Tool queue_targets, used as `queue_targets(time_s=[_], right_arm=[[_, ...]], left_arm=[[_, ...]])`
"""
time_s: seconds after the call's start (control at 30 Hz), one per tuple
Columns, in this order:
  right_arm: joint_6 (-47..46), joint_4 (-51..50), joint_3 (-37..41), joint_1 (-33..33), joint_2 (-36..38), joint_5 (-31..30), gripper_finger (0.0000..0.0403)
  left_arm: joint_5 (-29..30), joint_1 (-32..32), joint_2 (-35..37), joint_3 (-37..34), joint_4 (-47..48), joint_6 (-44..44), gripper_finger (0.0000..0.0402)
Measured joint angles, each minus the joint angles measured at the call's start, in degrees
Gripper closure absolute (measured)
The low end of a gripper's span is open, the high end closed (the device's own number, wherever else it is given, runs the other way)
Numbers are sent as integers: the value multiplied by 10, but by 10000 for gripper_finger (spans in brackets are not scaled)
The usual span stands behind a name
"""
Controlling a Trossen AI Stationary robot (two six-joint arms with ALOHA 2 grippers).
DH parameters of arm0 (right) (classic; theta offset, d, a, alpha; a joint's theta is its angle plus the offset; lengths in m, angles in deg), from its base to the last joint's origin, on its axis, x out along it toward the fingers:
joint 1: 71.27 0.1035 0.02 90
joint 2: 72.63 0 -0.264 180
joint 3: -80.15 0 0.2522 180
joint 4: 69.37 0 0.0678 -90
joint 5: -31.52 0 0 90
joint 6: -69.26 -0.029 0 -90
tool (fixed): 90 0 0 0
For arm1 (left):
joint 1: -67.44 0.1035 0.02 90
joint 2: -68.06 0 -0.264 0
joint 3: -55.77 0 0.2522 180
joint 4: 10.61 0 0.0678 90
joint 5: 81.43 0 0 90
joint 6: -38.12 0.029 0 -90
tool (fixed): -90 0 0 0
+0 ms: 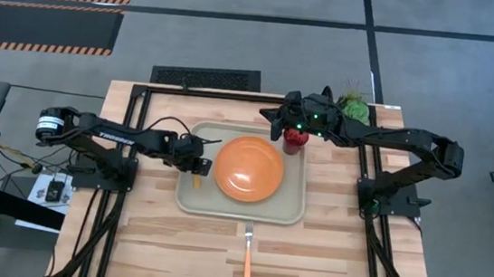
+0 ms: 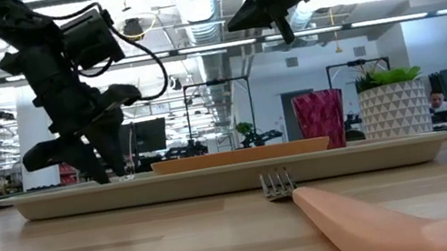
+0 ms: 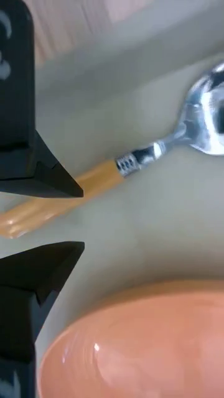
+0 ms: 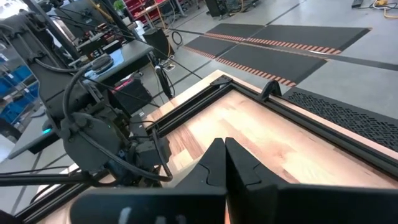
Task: Pick and place plate/cup/fork/spoon on tray
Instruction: Put the orange spoon to the left of the orange plate on the gray serving tray
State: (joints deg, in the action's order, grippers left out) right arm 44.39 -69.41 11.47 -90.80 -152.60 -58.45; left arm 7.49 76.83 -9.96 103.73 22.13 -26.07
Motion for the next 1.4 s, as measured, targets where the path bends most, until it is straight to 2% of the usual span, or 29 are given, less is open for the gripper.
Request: queue_targets(time_s=[0.3, 0.53, 0.6, 0.8, 1.4], right_arm=[[0, 0, 0, 0, 0, -2, 396], [0, 0, 0, 0, 0, -15, 396], [0, 0, 0, 0, 0, -15, 396], [0, 0, 0, 0, 0, -16, 396], [-2, 0, 0, 0, 0, -16, 396]], left_arm=[[11, 2, 0, -6, -56, 0, 302], [32, 5, 0, -6, -60, 1, 385], [34, 5, -11, -6, -67, -1, 396], [18, 5, -44, -7, -82, -12, 400], [27, 5, -41, -5, -32, -31, 401]])
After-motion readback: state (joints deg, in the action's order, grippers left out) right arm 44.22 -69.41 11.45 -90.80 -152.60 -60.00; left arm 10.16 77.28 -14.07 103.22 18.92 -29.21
